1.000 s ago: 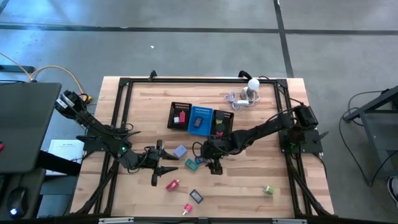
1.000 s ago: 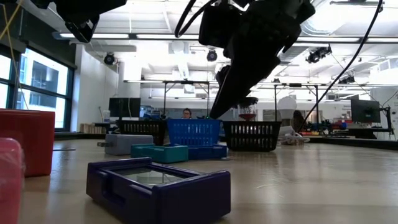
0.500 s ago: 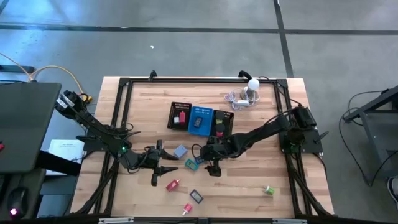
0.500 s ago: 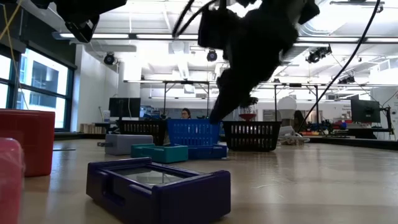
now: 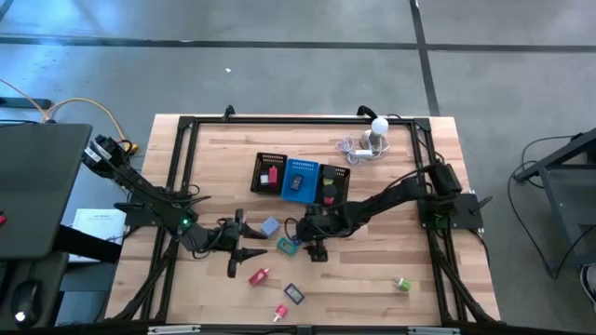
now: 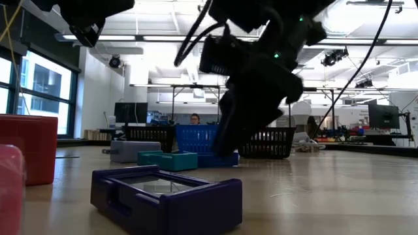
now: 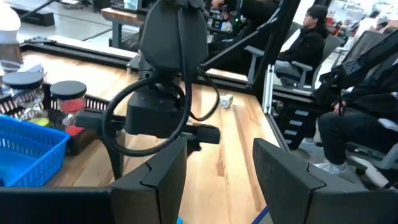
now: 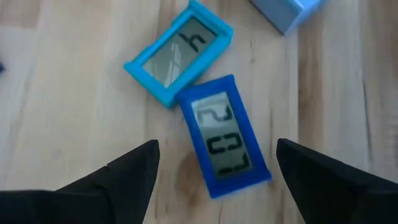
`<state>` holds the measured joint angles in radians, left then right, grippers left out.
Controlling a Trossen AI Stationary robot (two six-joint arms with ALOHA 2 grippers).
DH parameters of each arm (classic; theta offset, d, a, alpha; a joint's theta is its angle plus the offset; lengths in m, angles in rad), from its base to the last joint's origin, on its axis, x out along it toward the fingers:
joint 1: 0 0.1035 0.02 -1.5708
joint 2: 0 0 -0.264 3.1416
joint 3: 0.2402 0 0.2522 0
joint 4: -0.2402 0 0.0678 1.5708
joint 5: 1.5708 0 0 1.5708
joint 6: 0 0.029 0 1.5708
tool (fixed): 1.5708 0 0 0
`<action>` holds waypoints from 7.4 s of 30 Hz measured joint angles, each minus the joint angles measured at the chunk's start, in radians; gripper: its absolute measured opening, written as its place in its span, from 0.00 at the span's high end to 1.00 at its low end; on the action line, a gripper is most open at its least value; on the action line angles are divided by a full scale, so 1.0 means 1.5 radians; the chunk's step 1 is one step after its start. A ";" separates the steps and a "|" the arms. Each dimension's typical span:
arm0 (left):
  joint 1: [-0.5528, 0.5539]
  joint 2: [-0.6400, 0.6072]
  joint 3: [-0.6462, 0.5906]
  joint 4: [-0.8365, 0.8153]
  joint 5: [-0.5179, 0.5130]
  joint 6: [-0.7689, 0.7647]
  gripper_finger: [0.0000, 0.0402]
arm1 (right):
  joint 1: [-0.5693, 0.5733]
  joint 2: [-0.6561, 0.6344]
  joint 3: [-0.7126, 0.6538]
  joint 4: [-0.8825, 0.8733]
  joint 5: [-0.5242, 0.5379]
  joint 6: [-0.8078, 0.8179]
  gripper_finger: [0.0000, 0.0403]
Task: Pick & Place Office items
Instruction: Put the blue digital clock into the blue bin
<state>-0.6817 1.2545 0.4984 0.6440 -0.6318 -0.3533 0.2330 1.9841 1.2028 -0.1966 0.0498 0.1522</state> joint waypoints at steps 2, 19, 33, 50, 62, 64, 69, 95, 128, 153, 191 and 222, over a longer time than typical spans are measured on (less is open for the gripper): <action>0.001 0.000 0.000 -0.003 0.004 -0.002 0.56 | 0.000 0.007 0.001 -0.003 -0.003 0.000 0.22; 0.001 0.000 0.000 -0.001 0.011 -0.005 0.56 | 0.002 0.042 0.003 0.002 0.015 -0.012 0.45; 0.001 0.000 0.000 -0.005 0.012 -0.004 0.56 | 0.033 0.014 -0.001 -0.014 0.053 0.020 0.67; 0.005 0.037 0.000 0.037 0.012 0.505 0.56 | 0.093 -0.133 -0.001 0.022 0.051 0.089 0.67; 0.014 0.219 0.006 0.248 0.011 0.881 0.56 | 0.080 -0.133 -0.001 0.114 -0.023 0.088 0.67; 0.011 0.237 0.013 0.261 0.012 0.903 0.56 | 0.077 -0.133 -0.001 0.114 -0.030 0.088 0.67; 0.017 0.253 0.035 0.275 0.012 0.966 0.56 | 0.065 -0.134 0.000 0.114 -0.039 0.088 0.67; 0.060 0.253 0.069 0.189 0.063 0.923 0.56 | 0.056 -0.135 0.001 0.110 -0.052 0.094 0.67; 0.070 0.253 0.069 0.186 0.087 0.884 0.86 | 0.054 -0.135 0.001 0.093 -0.044 0.090 0.50; 0.081 0.227 0.068 0.162 0.001 0.466 0.86 | 0.064 -0.242 0.001 -0.243 0.036 0.284 0.41; 0.462 0.196 0.082 -0.096 0.198 0.075 0.85 | 0.115 -0.242 0.000 -0.261 0.108 0.353 0.42; 0.480 0.297 0.122 -0.064 0.212 0.077 0.67 | 0.115 -0.241 0.000 -0.258 0.125 0.350 0.42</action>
<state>0.0382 1.7004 0.6807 0.5485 -0.3134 -0.2371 0.4061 1.6230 1.2030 -0.5840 0.2375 0.6769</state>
